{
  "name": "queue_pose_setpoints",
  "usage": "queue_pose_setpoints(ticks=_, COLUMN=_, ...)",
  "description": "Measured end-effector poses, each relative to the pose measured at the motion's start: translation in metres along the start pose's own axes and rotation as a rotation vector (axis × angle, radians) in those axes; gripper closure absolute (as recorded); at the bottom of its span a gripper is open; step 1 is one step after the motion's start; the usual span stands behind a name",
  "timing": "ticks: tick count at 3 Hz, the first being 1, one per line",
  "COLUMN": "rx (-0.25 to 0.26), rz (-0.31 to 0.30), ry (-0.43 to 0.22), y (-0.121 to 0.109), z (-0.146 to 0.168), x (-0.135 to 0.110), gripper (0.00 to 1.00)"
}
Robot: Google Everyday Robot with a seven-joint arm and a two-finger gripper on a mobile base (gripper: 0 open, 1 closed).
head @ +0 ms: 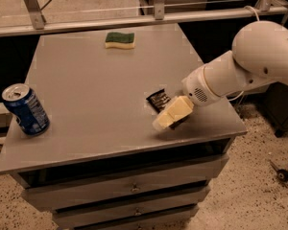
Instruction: Pick rxbar chocolate
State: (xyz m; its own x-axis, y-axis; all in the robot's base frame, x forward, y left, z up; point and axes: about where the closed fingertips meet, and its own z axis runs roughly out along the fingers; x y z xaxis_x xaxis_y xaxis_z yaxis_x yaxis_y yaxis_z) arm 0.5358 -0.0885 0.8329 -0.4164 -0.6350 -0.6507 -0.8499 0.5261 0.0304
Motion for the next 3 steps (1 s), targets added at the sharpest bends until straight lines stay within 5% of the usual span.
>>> queue_pose_setpoints(ticks=3, rx=0.035, rz=0.007, ry=-0.011, y=0.0055, z=0.0184, x=-0.0085, gripper=0.78)
